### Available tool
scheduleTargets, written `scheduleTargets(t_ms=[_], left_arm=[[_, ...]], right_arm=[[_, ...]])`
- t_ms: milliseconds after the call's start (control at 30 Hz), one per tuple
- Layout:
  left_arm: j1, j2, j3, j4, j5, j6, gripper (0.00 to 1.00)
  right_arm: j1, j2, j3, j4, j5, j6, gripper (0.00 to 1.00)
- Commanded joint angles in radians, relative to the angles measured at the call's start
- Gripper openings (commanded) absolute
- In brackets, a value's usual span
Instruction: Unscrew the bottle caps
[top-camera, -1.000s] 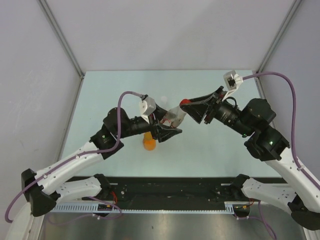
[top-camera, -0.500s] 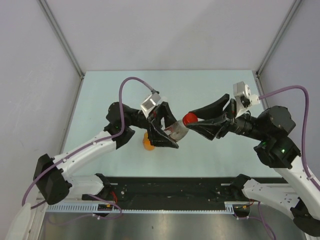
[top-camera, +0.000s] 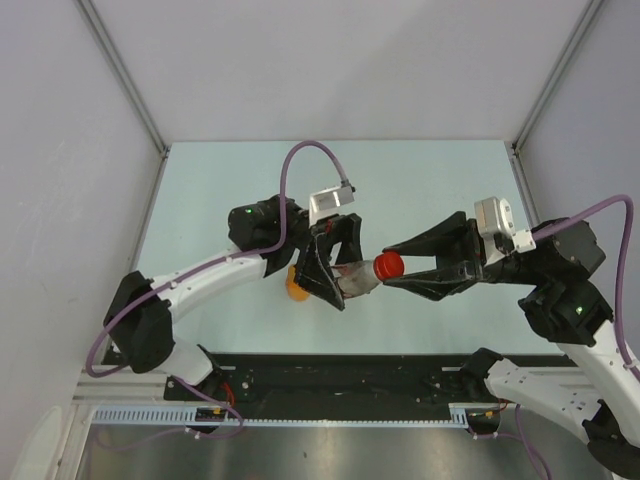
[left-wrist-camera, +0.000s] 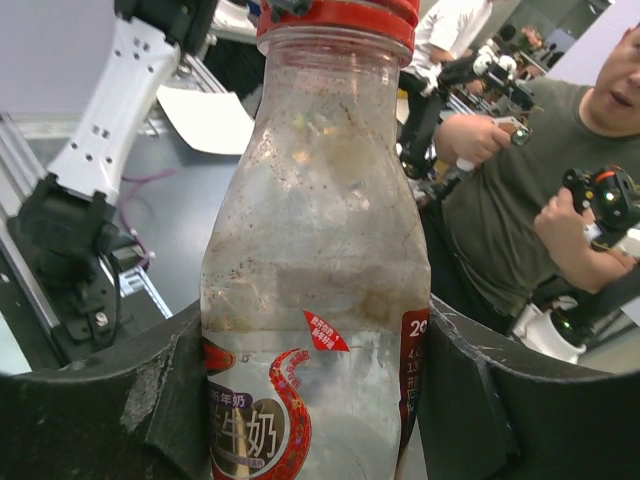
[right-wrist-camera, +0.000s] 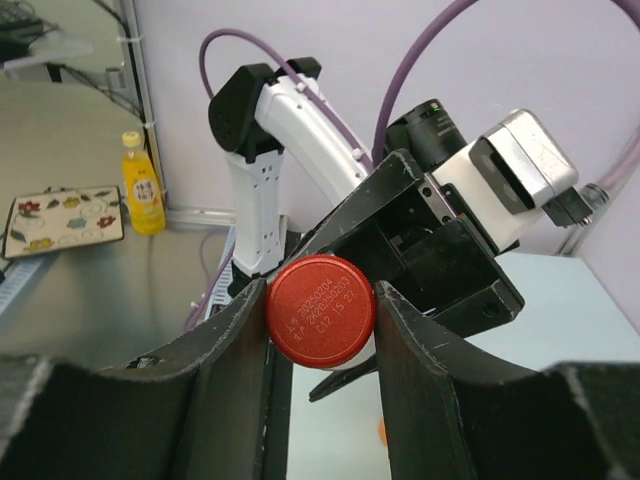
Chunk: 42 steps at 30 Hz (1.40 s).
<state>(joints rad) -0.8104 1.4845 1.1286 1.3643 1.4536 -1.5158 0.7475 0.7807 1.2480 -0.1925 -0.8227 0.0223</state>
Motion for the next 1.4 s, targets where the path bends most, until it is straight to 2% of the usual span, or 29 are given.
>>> scheduleTargets(t_ms=[0, 233, 467, 500, 567, 600, 667, 700, 733, 767, 833, 867, 933, 967, 1033, 1067, 1133, 1167, 1367], left_arm=[[-0.009, 0.042, 0.074, 0.363, -0.193, -0.129, 0.00], [-0.023, 0.060, 0.085, 0.361, -0.174, -0.129, 0.00], [-0.009, 0.056, 0.077, 0.360, -0.176, -0.100, 0.00], [-0.003, 0.056, 0.071, 0.358, -0.183, -0.096, 0.00], [0.019, 0.049, 0.063, 0.325, -0.191, -0.078, 0.00], [0.028, 0.045, 0.050, 0.308, -0.196, -0.048, 0.00], [0.049, 0.020, 0.036, 0.197, -0.199, 0.055, 0.00], [0.053, 0.011, 0.022, 0.141, -0.200, 0.104, 0.00], [0.056, -0.016, 0.016, 0.078, -0.206, 0.159, 0.00], [0.060, -0.030, 0.011, -0.071, -0.213, 0.289, 0.00], [0.060, -0.081, 0.008, -0.259, -0.246, 0.441, 0.00], [0.060, -0.098, 0.010, -0.454, -0.263, 0.601, 0.00], [0.059, -0.131, 0.025, -0.630, -0.309, 0.748, 0.00], [0.059, -0.160, 0.033, -0.800, -0.375, 0.879, 0.00], [0.056, -0.182, 0.063, -0.962, -0.450, 1.006, 0.00], [0.053, -0.196, 0.074, -1.102, -0.549, 1.110, 0.00], [0.044, -0.225, 0.080, -1.172, -0.631, 1.178, 0.00], [0.042, -0.236, 0.076, -1.215, -0.716, 1.218, 0.00], [0.016, -0.316, 0.019, -1.254, -0.962, 1.304, 0.00]], right_arm=[[0.023, 0.045, -0.022, -0.191, -0.200, -0.067, 0.00], [0.023, 0.061, -0.022, -0.226, -0.247, -0.110, 0.00], [0.018, 0.045, -0.022, -0.202, -0.138, -0.032, 0.01], [0.016, 0.042, -0.019, -0.199, -0.112, -0.027, 0.31], [0.009, 0.031, -0.018, -0.199, -0.096, 0.003, 0.51], [0.006, 0.026, -0.015, -0.194, -0.073, 0.013, 0.71], [0.000, 0.016, -0.013, -0.191, -0.056, 0.033, 0.85], [0.000, 0.014, -0.012, -0.183, -0.040, 0.053, 0.99], [-0.002, 0.009, -0.009, -0.176, -0.029, 0.067, 1.00], [-0.004, 0.005, -0.007, -0.167, -0.018, 0.080, 1.00], [-0.004, 0.003, 0.001, -0.148, 0.016, 0.117, 1.00], [-0.004, -0.003, 0.004, -0.142, 0.031, 0.128, 1.00], [-0.005, -0.009, 0.007, -0.124, 0.082, 0.154, 1.00], [-0.007, -0.014, 0.010, -0.119, 0.108, 0.166, 1.00], [-0.010, -0.023, 0.013, -0.094, 0.192, 0.198, 1.00], [-0.010, -0.026, 0.017, -0.087, 0.216, 0.214, 1.00], [-0.013, -0.023, 0.021, -0.056, 0.304, 0.261, 1.00], [-0.013, -0.023, 0.024, -0.048, 0.330, 0.275, 1.00], [-0.014, 0.015, 0.037, -0.024, 0.513, 0.398, 1.00]])
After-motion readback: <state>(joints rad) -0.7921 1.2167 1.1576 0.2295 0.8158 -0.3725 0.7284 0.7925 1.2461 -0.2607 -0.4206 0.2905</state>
